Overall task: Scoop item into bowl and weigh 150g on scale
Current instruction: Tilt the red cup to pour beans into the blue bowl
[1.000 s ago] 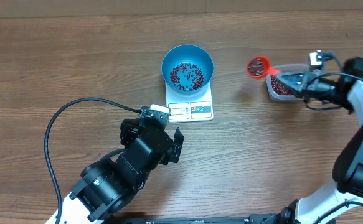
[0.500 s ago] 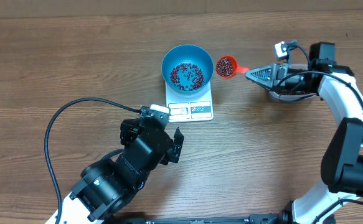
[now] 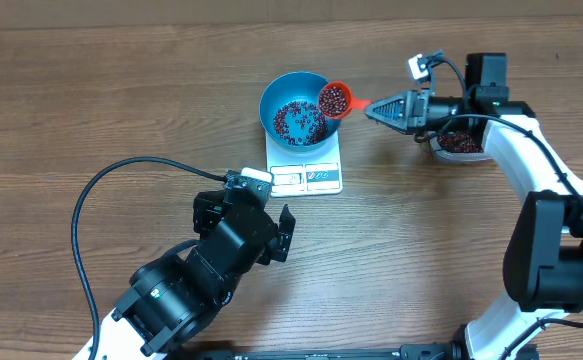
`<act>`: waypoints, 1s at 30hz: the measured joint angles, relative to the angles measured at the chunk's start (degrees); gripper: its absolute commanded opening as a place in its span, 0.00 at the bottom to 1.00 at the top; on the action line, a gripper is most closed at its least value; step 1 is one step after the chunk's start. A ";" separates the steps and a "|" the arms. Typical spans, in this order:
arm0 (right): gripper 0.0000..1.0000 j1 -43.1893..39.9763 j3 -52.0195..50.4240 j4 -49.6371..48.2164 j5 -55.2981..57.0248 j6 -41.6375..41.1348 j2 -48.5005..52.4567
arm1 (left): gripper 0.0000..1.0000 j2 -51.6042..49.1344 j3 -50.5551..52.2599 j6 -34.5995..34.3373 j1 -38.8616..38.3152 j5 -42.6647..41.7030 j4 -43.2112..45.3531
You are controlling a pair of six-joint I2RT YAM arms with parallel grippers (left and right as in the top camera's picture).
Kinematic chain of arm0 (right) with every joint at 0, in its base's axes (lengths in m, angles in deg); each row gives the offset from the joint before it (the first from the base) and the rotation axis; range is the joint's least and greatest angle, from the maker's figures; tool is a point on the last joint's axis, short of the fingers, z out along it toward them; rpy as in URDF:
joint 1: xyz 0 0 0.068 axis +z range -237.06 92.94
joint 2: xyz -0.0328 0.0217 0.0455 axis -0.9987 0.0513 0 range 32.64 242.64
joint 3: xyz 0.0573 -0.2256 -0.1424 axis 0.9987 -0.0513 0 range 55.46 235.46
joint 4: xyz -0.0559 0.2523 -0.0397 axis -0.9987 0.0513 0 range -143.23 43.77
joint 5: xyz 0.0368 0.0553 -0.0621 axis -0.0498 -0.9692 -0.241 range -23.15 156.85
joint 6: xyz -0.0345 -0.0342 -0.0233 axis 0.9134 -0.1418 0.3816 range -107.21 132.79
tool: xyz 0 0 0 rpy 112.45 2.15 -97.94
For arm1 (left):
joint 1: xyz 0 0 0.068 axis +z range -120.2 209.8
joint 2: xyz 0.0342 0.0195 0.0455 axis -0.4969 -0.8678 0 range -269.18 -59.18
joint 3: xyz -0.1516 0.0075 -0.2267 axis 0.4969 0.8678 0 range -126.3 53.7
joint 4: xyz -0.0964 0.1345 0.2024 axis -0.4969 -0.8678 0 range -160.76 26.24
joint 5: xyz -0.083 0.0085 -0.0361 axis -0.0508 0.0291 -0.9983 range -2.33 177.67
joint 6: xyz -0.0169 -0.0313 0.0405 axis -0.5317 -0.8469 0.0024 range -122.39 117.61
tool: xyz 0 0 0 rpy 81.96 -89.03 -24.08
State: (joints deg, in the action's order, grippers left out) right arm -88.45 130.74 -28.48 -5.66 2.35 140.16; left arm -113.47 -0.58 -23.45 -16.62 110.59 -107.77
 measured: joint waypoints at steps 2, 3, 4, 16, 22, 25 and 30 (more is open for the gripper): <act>0.04 1.09 0.00 -1.57 1.95 -0.52 0.02 | 1.00 0.00 0.00 -0.02 0.00 0.00 0.00; 0.04 1.79 0.00 -2.54 3.26 -0.81 0.00 | 1.00 0.00 0.00 0.00 0.00 0.00 -0.02; 0.04 2.60 0.00 -3.48 4.74 -0.98 0.02 | 0.99 0.00 0.00 0.00 0.00 0.00 -0.02; 0.04 9.60 0.00 -7.41 21.11 11.52 0.02 | 1.00 0.00 -0.02 0.00 0.00 0.00 0.00; 0.04 9.79 0.00 -7.37 25.07 25.44 0.00 | 1.00 0.00 -0.02 -0.02 0.00 0.00 0.00; 0.04 9.79 0.00 -7.37 25.64 33.86 0.00 | 0.99 0.00 0.00 -0.02 0.00 0.00 0.00; 0.04 9.79 0.00 -7.37 26.16 45.70 0.00 | 0.99 0.00 0.00 0.00 0.00 0.00 0.00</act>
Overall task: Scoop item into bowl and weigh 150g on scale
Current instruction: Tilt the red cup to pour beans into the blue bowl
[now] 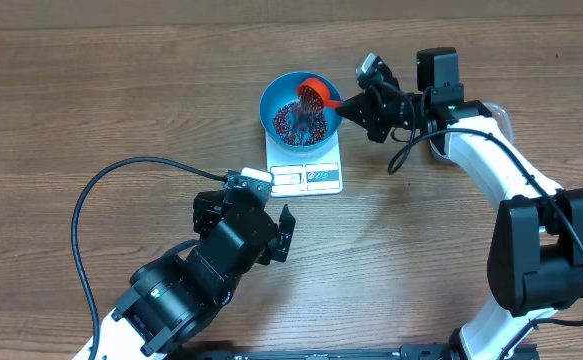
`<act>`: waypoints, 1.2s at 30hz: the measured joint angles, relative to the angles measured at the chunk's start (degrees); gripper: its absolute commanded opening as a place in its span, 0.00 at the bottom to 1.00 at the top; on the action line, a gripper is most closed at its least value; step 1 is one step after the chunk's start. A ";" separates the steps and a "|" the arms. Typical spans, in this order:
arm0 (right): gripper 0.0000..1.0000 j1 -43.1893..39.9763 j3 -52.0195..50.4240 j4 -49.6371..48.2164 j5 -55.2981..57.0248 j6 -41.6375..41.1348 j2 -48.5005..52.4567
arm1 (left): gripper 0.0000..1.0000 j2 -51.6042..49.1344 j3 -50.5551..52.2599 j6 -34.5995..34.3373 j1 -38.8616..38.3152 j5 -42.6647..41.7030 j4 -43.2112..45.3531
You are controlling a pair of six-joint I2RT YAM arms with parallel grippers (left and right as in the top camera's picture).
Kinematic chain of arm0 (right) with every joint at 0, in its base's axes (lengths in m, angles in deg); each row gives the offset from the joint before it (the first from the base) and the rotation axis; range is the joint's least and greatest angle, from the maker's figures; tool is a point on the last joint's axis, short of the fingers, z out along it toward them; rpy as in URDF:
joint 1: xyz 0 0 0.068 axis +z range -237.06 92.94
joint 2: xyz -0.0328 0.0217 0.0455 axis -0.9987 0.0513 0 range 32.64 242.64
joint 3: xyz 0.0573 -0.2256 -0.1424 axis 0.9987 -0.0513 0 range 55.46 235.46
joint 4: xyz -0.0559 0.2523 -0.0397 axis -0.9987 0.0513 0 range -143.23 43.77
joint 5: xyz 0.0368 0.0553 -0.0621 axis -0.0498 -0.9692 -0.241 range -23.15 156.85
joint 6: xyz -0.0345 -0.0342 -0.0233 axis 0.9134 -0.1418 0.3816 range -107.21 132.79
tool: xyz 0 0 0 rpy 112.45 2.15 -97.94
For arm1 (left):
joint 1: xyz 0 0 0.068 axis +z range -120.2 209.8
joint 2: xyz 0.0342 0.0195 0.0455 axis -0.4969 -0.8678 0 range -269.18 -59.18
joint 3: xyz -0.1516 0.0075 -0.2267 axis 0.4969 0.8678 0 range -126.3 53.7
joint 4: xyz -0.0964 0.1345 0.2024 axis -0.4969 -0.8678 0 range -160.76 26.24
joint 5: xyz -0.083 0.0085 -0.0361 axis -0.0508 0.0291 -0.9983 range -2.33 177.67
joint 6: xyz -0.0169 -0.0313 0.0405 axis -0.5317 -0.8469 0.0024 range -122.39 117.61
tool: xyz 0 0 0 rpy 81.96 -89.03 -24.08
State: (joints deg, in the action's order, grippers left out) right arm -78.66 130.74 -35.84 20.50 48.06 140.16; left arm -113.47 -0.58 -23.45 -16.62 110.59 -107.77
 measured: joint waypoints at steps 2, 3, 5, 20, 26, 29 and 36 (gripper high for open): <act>0.04 0.00 0.00 -0.02 0.11 3.67 0.02 | 1.00 0.00 -0.02 -0.02 0.00 0.00 0.00; 0.04 0.00 0.00 -0.02 0.13 5.11 0.00 | 0.99 0.00 0.00 -0.02 0.00 0.00 0.00; 0.04 0.00 0.00 -0.22 0.13 7.34 0.02 | 1.00 0.00 -0.02 -0.02 0.00 0.00 0.00; 0.04 0.00 0.00 -1.53 0.15 13.84 0.00 | 1.00 0.00 0.00 0.00 0.00 0.00 0.04; 0.04 -0.02 0.00 -1.29 -1.75 13.88 0.00 | 1.00 0.00 -0.02 -0.02 0.00 0.00 0.28; 0.04 0.00 0.00 -1.33 -2.40 13.88 0.00 | 0.99 0.00 0.00 -0.02 0.00 0.00 0.28; 0.04 0.00 0.00 -1.64 -2.78 14.23 0.00 | 1.00 0.00 -0.02 -0.02 0.00 0.00 0.28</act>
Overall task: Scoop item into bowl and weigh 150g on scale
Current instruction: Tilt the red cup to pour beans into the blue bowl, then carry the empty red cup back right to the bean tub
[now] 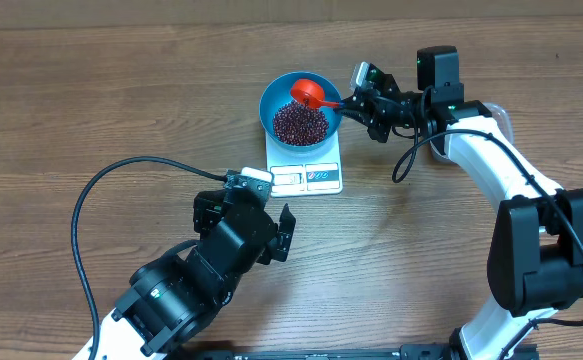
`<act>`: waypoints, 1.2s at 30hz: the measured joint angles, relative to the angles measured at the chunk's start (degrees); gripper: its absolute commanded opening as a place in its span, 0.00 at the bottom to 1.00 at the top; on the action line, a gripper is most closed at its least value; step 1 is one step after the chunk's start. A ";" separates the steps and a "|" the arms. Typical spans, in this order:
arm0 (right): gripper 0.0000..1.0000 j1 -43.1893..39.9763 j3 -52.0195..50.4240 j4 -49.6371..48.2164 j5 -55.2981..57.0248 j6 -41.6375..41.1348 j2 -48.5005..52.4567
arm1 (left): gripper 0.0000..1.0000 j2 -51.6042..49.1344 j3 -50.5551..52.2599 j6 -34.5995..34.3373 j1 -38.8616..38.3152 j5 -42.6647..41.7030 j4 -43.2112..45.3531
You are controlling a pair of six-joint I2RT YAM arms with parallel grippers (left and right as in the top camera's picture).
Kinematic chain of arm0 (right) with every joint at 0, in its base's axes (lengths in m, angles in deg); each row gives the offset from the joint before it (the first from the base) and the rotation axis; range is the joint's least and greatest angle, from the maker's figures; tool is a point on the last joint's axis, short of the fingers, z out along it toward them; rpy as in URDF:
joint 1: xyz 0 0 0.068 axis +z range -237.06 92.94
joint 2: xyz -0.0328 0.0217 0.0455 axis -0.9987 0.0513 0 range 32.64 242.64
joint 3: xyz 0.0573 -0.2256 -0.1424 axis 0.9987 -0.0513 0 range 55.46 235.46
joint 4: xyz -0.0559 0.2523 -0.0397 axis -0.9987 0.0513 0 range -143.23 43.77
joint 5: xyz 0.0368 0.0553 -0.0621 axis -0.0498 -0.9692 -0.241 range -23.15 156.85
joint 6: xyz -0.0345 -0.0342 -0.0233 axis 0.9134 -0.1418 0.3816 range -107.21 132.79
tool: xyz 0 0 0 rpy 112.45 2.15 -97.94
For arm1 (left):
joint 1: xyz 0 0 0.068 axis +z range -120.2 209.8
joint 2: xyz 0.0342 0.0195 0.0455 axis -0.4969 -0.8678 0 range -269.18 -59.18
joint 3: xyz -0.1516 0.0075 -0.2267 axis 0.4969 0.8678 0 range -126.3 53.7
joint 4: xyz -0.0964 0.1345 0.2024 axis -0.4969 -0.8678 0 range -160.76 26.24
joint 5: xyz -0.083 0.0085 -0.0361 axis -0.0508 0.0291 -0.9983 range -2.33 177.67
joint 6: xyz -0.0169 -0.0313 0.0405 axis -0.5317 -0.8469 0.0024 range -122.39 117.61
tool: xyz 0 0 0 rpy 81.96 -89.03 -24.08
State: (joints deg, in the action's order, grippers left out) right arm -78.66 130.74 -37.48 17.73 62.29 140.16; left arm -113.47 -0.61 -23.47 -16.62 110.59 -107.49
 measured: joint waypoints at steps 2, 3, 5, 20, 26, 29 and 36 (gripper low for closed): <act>0.04 0.00 0.00 -0.39 -0.02 1.20 0.00 | 0.99 0.00 0.00 0.00 0.00 0.00 0.00; 0.04 0.00 0.00 -0.68 0.00 1.77 0.00 | 1.00 0.00 0.00 0.02 0.00 0.00 0.00; 0.04 0.00 0.00 -1.25 -0.02 3.13 0.00 | 1.00 0.00 0.02 0.00 0.00 0.00 0.00; 0.04 0.00 0.00 -1.42 0.07 1.60 0.00 | 1.00 0.00 0.02 0.02 0.00 0.00 0.00; 0.04 -0.02 0.02 -1.27 0.04 -12.83 -0.04 | 0.99 0.00 0.00 0.00 0.00 0.00 0.00; 0.03 -0.11 0.02 -0.96 0.11 -21.14 -0.74 | 1.00 0.00 0.02 0.00 0.00 0.00 0.00; 0.03 -2.73 1.27 4.57 0.07 -35.30 -8.00 | 0.99 0.00 0.02 0.00 0.00 0.00 0.00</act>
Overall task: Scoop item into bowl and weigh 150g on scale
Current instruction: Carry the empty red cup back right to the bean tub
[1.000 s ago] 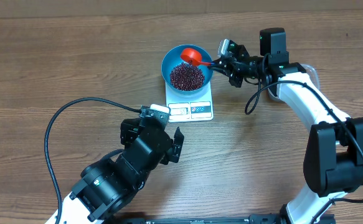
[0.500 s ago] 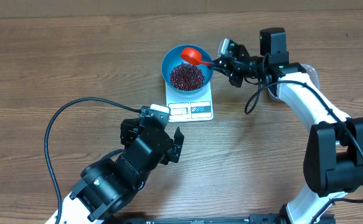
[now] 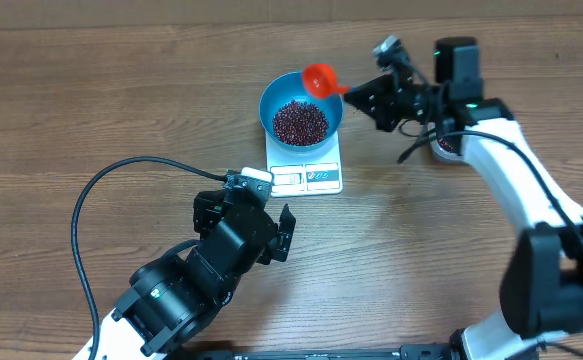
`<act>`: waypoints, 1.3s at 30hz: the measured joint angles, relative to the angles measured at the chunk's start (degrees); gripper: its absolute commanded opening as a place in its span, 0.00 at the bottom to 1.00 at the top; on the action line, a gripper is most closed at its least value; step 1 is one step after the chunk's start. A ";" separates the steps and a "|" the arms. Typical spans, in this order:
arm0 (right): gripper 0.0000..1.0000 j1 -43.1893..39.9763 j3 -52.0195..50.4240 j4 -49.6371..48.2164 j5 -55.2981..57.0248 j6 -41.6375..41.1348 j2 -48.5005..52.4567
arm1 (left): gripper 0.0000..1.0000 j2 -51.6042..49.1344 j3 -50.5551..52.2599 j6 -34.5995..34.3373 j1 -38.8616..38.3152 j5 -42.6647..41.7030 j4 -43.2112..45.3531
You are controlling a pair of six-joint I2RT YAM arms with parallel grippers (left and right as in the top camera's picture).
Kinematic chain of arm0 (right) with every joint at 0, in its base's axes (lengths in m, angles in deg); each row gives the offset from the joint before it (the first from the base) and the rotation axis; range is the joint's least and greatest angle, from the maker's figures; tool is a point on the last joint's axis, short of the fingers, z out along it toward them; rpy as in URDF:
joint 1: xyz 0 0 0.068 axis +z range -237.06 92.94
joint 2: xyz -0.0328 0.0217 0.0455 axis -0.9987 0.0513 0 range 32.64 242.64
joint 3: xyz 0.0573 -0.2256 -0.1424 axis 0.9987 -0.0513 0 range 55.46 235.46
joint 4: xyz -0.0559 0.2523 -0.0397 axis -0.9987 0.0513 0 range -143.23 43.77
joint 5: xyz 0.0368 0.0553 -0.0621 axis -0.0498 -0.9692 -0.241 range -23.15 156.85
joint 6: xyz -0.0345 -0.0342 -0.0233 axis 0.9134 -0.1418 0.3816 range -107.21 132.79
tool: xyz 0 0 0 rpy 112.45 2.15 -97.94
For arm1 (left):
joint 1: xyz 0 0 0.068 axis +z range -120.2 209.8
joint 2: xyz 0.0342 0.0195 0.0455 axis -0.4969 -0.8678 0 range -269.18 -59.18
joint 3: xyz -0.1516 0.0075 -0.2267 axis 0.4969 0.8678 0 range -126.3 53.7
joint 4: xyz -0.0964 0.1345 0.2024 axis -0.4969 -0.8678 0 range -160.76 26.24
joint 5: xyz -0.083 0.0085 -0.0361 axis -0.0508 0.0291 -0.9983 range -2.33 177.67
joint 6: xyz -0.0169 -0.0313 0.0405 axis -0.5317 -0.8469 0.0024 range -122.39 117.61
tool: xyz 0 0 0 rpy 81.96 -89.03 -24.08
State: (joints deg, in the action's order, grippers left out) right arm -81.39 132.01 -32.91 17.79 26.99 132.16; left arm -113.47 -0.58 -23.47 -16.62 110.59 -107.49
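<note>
A blue bowl stands on a white scale at the table's middle back, with a heap of dark red beans inside. My right gripper is shut on the handle of an orange-red scoop, whose empty cup hangs over the bowl's upper right rim. A second bowl of beans lies behind the right arm, mostly hidden. My left gripper rests low at the front, well short of the scale, apparently open and holding nothing.
A black cable loops over the table to the left of the left arm. The right arm stretches along the right side of the table. The scale's display panel faces the front.
The scoop was over the bowl's back rim; now it is higher and farther right, at the upper right rim. The right wrist has drawn back to the right. The left arm has not moved.
The right gripper first held the scoop full of beans at the bowl's right rim. Then the scoop was tipped over the bowl with beans spilling in. Later it sat empty over a fuller heap, and now it is at the bowl's rim.
</note>
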 measured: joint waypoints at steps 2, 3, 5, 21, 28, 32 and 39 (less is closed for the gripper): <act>0.04 -1.73 0.63 2.62 0.02 -2.16 -3.30 | 0.99 0.00 0.00 0.02 0.00 0.00 0.00; 0.04 -2.73 0.83 3.80 0.00 -3.21 -5.09 | 1.00 0.00 -0.02 0.02 0.00 0.00 0.00; 0.04 -4.55 1.05 5.92 -0.02 -5.18 -8.02 | 0.99 0.00 0.00 0.02 0.00 0.00 0.00; 0.04 -17.05 1.53 31.50 27.02 -10.49 -16.33 | 0.99 0.00 0.00 0.02 0.00 0.00 0.00; 0.04 -16.94 1.53 35.32 43.01 -9.66 -16.33 | 1.00 0.00 0.00 0.02 0.00 0.00 0.02; 0.04 -16.94 1.53 35.91 47.32 -8.92 -15.89 | 1.00 0.00 0.00 0.00 0.00 0.00 0.00; 0.04 -16.94 1.51 34.34 49.48 -8.13 -9.46 | 1.00 0.00 0.00 0.00 0.00 0.00 0.00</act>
State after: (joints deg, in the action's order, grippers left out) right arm -98.33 133.52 1.42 67.27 18.86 122.70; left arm -113.47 -0.58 -23.47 -16.62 110.59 -107.49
